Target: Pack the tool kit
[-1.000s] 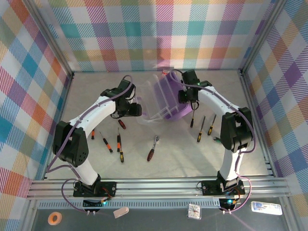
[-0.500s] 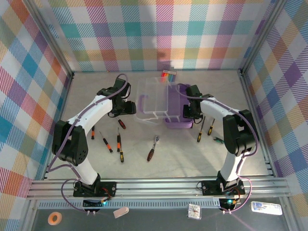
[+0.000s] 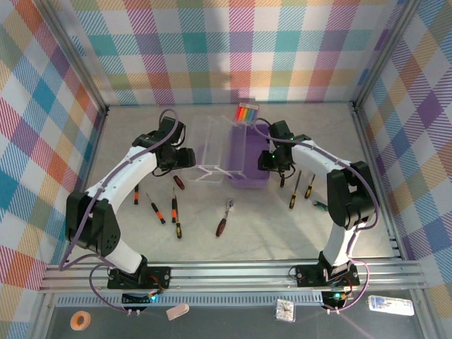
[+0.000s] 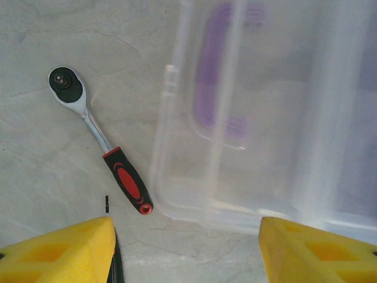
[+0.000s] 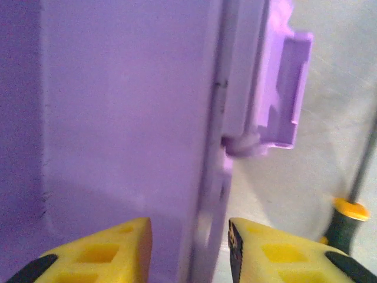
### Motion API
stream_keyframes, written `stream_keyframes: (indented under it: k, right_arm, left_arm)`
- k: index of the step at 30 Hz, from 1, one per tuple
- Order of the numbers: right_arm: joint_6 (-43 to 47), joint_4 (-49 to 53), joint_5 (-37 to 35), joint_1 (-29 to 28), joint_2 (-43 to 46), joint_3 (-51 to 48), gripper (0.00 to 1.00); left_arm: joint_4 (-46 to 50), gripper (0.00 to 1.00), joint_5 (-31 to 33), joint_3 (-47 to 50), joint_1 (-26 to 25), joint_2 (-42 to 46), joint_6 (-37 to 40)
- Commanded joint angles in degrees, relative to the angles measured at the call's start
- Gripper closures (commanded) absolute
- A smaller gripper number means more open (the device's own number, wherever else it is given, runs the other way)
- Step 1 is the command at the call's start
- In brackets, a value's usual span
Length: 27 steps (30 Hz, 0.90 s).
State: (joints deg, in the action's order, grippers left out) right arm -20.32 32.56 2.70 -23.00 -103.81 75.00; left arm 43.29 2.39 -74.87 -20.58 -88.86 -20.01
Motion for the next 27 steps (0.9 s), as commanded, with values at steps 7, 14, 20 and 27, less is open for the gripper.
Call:
stream_keyframes:
  k: [7, 14, 20, 27]
  right_arm:
    - [0.2, 3.6, -4.9, -0.2, 2.2, 2.1, 0.5]
    - [-9.2, 3.0, -11.4, -2.9, 16.7, -6.2, 0.4]
    - [-19.4, 2.8, -19.6, -14.9, 27.5, -21.0, 0.42]
    - [-32.8, 6.0, -26.5, -32.7, 26.0, -21.9, 0.44]
  left_arm:
    - [-0.8, 0.31, -5.1, 4.0, 0.0, 7.8, -0.2]
    - [-10.3, 0.19, -5.9, 21.0, -0.1, 27.0, -8.4]
    - [-13.5, 0.11, -6.1, 36.0, -0.3, 43.7, -15.1]
    - [-10.2, 0.06, -6.5, 43.8, -0.5, 55.1, -19.8]
